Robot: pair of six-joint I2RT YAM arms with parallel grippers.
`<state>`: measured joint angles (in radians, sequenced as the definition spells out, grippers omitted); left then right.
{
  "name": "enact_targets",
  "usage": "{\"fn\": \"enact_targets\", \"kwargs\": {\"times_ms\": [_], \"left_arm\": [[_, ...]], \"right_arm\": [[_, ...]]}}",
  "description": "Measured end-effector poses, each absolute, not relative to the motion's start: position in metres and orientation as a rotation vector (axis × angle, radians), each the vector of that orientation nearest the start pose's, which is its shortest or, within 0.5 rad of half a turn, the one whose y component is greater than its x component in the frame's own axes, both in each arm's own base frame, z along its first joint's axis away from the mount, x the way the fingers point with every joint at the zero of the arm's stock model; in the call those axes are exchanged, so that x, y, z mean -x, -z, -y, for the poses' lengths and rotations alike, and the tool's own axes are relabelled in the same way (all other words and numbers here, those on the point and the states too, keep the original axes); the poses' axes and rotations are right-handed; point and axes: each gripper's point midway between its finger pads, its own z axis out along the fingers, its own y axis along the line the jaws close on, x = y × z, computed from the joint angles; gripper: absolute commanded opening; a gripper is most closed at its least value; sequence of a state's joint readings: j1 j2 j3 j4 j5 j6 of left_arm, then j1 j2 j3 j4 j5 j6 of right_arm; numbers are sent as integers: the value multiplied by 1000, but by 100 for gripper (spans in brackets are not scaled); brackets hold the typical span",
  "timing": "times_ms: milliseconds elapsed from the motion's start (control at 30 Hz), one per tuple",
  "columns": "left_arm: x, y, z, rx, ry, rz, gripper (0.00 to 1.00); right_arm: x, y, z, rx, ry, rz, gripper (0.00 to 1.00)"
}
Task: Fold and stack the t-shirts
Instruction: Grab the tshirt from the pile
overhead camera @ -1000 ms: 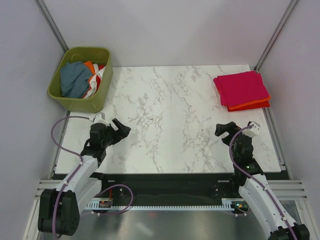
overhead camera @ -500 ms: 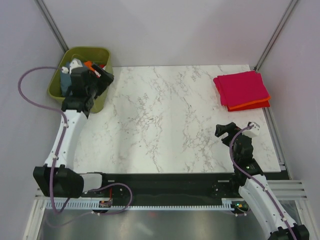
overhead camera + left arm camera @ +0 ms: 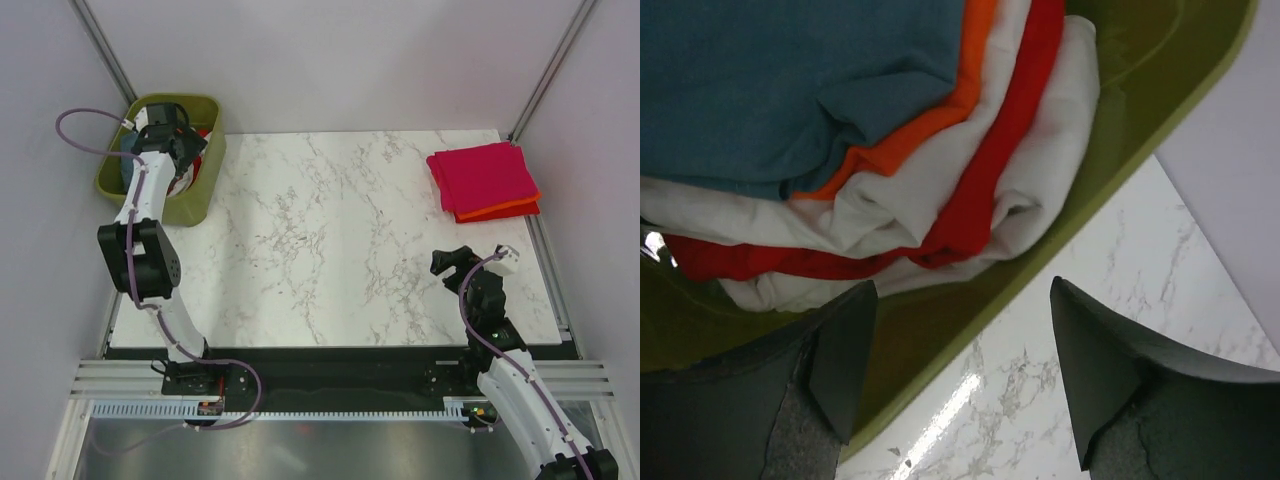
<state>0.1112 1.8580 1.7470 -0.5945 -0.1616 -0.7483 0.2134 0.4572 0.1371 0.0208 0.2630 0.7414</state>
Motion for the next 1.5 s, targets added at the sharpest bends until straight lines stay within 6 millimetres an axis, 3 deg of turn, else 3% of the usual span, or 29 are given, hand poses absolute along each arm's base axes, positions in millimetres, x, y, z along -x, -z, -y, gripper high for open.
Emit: {"fn": "enact_targets", "kwargs": {"times_ms": [67, 200, 667, 900, 1033, 1133, 1167, 1200, 1500], "left_arm": [[-523, -196, -65, 1052, 127, -2044, 76], [-533, -185, -80, 1100, 104, -2036, 76], [-536, -209, -165, 1205, 148, -1875, 74], [-550, -186, -161, 1218, 213, -1904, 72], [-557, -161, -151, 1224, 270, -1956, 60], [-562, -148, -145, 1229, 318, -1977, 32], [-564, -146, -143, 1228, 329, -1978, 10], [-565, -146, -142, 1229, 343, -1977, 2], [-565, -160, -145, 1214, 330, -1948, 2]], "right_arm": [[-263, -107, -38, -667, -416, -1758, 88], [-263, -107, -38, -671, -419, -1757, 88], [-263, -100, -39, -680, -415, -1783, 86], [-263, -111, -39, -672, -437, -1735, 84], [-261, -113, -38, -671, -444, -1714, 75], [-261, -113, -38, -671, -443, -1715, 70], [-261, -112, -38, -671, -443, -1716, 69], [-261, -112, -38, -672, -442, -1718, 68], [-261, -105, -38, -676, -430, -1743, 69]]}}
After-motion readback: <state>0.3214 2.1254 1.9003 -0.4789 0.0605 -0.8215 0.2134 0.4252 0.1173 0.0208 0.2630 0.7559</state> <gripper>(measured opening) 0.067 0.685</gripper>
